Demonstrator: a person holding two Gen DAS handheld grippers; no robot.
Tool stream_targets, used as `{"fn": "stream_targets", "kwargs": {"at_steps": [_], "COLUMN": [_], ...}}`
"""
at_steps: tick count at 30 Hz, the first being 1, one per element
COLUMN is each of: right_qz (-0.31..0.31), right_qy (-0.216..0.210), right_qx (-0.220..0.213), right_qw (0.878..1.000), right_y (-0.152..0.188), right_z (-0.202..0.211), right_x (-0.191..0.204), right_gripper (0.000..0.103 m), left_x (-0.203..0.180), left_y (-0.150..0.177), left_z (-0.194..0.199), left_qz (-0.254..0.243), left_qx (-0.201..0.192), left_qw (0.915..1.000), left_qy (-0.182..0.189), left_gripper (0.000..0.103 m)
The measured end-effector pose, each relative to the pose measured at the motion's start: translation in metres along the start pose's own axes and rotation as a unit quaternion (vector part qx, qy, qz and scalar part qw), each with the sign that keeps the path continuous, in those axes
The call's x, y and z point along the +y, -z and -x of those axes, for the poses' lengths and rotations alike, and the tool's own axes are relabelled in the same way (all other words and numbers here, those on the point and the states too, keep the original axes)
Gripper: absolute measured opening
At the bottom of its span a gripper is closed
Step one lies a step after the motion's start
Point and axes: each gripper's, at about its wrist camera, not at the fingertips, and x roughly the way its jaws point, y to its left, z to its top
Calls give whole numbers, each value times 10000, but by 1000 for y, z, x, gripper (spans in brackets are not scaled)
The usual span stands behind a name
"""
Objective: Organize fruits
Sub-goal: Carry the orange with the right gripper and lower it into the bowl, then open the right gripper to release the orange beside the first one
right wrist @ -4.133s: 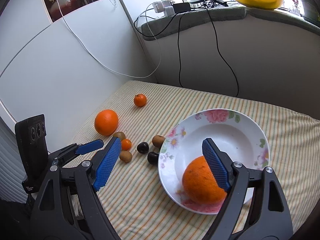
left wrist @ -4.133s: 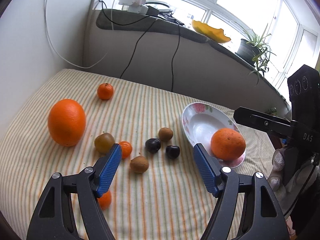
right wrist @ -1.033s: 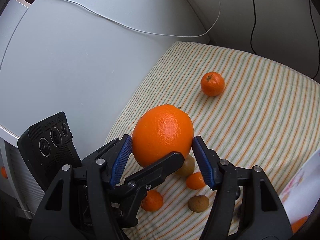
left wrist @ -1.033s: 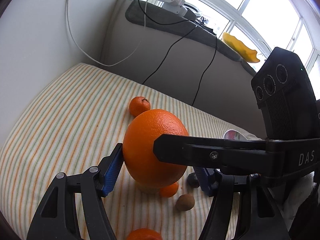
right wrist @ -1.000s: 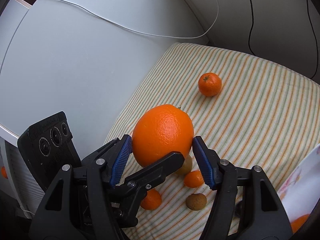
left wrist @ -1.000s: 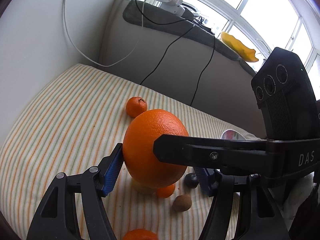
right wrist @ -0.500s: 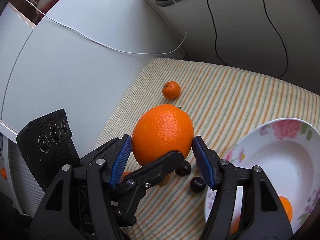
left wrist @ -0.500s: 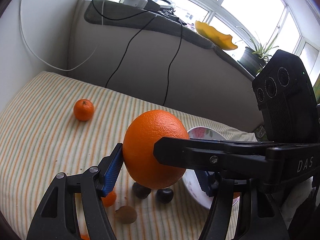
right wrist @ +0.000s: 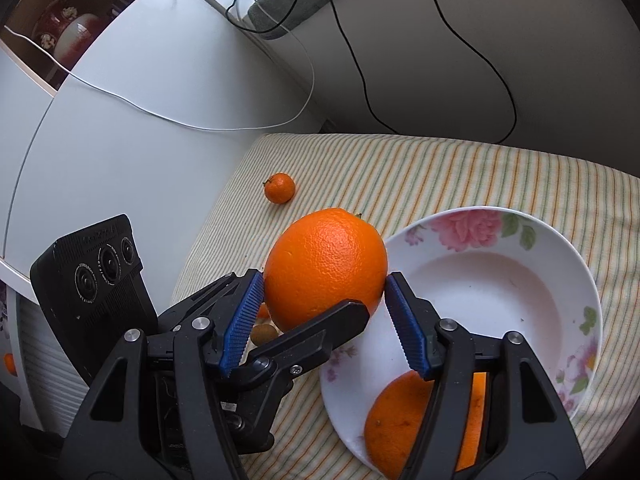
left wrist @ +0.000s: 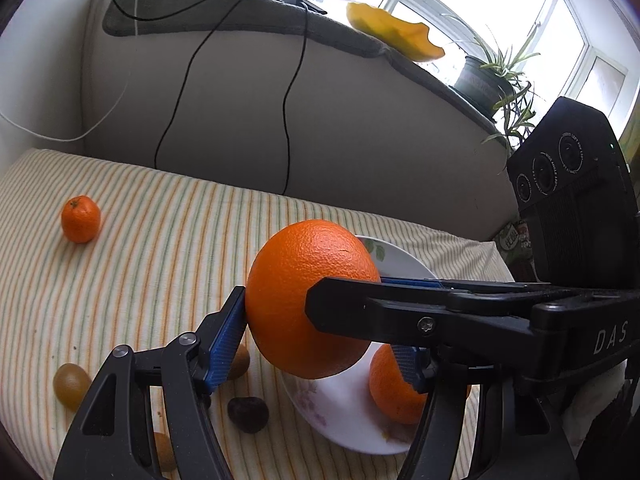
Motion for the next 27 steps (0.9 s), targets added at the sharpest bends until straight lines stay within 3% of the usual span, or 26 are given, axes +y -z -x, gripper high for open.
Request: {"fn": "stream_targets", "kwargs": {"at_steps": [19, 27], "right_qz": [-385, -409], "right_qy": [65, 152], "right_qx": [-85, -447], "right_qw": [9992, 9980], "right_y": [1, -2], "right_z": [16, 32], "right_x": [-42, -41], "right_gripper": [66, 66], "left_x": [-25, -34], "left_y": [-5, -1], "left_z": [-32, -33], "left_qz": [-332, -454], "left_qx": [249, 231], "left_qw": [9991, 9985], "left_qy": [-53, -174], "left_gripper": [66, 72]}}
